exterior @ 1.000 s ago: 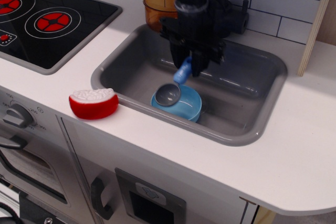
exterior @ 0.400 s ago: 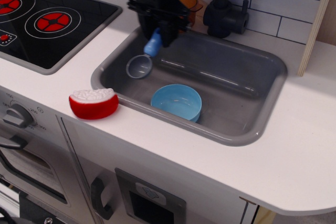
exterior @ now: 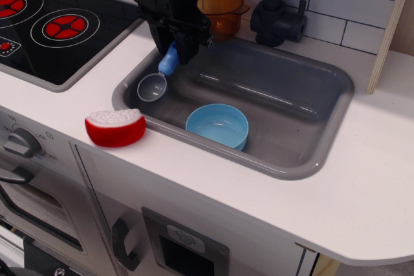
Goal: Take spoon out of bowl sink
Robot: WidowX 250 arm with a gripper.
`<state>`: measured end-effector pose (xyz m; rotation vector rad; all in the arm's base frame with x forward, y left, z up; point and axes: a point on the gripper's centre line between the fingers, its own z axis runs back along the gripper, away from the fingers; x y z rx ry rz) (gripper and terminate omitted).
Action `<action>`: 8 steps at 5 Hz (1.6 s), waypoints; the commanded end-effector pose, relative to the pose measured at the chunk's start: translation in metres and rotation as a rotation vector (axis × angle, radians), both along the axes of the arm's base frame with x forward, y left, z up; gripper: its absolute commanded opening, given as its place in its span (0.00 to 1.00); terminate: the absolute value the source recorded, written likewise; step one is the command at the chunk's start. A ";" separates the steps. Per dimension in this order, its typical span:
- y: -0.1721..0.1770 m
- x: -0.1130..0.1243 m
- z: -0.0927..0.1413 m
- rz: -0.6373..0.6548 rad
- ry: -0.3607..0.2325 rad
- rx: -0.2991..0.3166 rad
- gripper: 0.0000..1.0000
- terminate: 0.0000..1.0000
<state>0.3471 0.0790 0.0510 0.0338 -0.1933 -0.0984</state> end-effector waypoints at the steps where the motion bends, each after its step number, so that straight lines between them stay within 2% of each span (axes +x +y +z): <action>1: -0.004 -0.009 -0.013 -0.018 -0.010 0.044 0.00 0.00; 3: -0.002 0.000 -0.030 0.037 -0.010 0.056 0.00 0.00; 4: -0.003 -0.002 -0.033 0.043 -0.001 0.064 1.00 0.00; 6: 0.001 0.000 -0.025 0.096 -0.011 0.053 1.00 0.00; 7: 0.004 -0.001 -0.007 0.119 -0.039 0.051 1.00 0.00; 8: 0.005 -0.002 0.019 0.156 -0.072 0.023 1.00 0.00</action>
